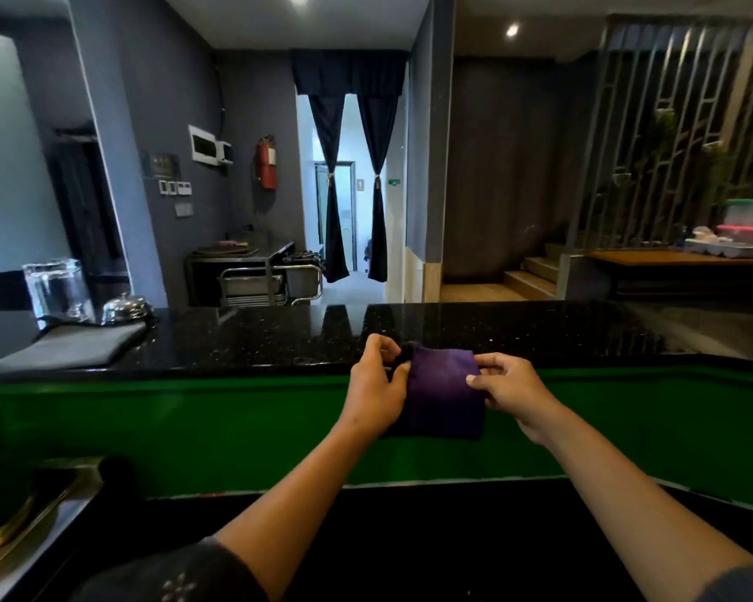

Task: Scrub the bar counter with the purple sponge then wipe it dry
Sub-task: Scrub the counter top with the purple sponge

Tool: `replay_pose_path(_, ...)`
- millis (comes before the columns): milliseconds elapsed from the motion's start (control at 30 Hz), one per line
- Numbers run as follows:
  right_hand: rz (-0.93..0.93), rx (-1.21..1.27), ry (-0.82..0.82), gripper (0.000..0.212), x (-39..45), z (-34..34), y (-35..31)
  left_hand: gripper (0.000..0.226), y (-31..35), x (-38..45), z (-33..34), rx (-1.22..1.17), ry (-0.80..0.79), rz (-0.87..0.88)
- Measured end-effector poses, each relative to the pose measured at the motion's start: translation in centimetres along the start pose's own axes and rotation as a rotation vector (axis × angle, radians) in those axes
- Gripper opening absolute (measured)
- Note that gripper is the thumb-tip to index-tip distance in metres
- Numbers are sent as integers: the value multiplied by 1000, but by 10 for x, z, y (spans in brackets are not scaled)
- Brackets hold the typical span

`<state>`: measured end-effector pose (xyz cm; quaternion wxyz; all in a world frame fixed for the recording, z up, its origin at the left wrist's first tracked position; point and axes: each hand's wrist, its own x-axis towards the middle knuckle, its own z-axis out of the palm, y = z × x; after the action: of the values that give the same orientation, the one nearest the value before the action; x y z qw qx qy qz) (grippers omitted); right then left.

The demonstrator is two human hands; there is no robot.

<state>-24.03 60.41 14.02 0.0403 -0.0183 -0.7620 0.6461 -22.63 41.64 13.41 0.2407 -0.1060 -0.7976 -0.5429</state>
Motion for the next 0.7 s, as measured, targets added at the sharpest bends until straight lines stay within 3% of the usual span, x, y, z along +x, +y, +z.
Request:
replay_pose_path(333,-14,450,-300,26,-89,79,2,21,-21,-91,-112,-242,108,-75)
replay_pose_path(500,51,459,-514,32,-117,139,29,17,-42,-145,-161,-57,190,-73)
replay_pose_path(700,119,409,-607,31,-148,224,77,22,-86,-232,-204,-15,279,-297)
